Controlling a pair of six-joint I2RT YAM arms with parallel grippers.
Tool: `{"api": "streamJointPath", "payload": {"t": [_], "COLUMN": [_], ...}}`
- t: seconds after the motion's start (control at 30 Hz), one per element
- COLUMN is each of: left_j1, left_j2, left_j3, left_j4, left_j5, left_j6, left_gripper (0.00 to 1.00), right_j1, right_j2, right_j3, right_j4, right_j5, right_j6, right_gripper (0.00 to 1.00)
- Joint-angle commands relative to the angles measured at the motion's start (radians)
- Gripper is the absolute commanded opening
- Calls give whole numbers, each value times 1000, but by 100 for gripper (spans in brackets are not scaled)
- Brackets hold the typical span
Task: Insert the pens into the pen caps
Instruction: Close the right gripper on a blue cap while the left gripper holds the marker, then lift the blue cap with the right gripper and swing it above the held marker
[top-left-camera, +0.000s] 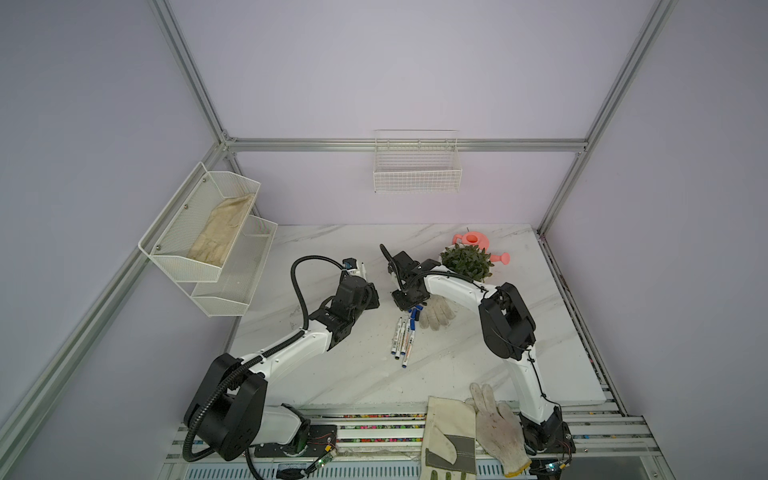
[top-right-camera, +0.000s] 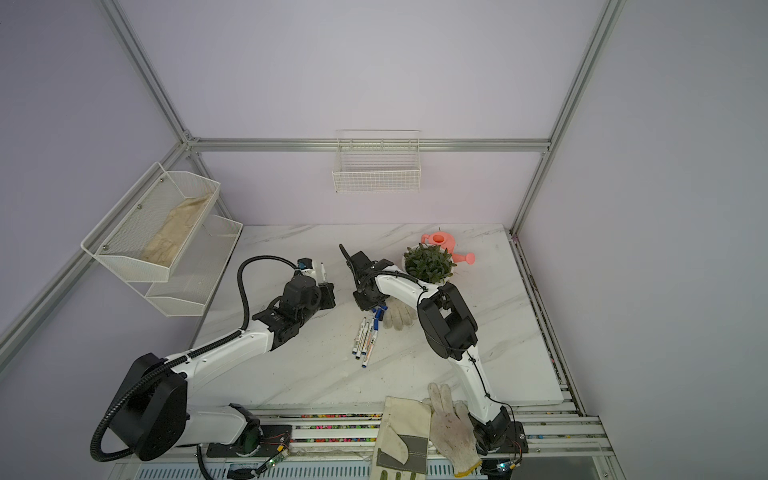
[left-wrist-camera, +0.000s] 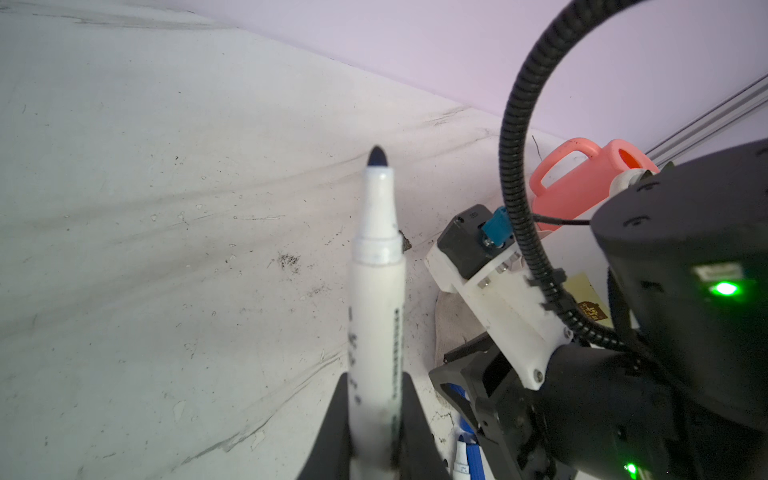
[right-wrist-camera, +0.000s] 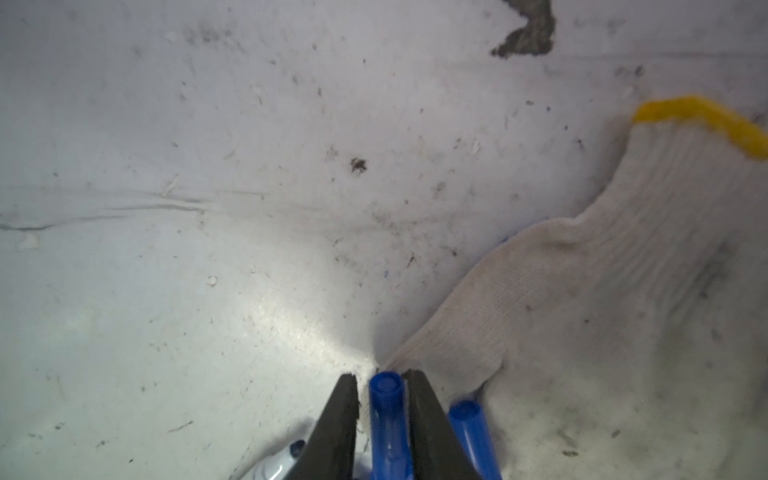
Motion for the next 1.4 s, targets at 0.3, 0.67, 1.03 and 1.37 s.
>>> {"api": "streamJointPath", "payload": {"t": [0.3,0.67,1.03,1.37], "left_j1": [-2,-6,-16,-33], "left_j2": [-37,-36,-36,-8], "left_j3": [-36,-36,-35,2], "left_j4": [26,24,23,4], "left_j5": [-8,-6,-17,-40], "left_j6": [12,6,4,-7], "left_gripper": [0,0,0,0], "right_j1": [-4,-3,-4,-7], "right_j2": [30,15,20,-123], "right_j3": [45,24,-5,-5], "right_j4": [-59,-40,-33,79], "right_j5": [24,-2,3,-8], "right_j6": [4,-10,-14,-33], "right_gripper": [24,18,20,7]}}
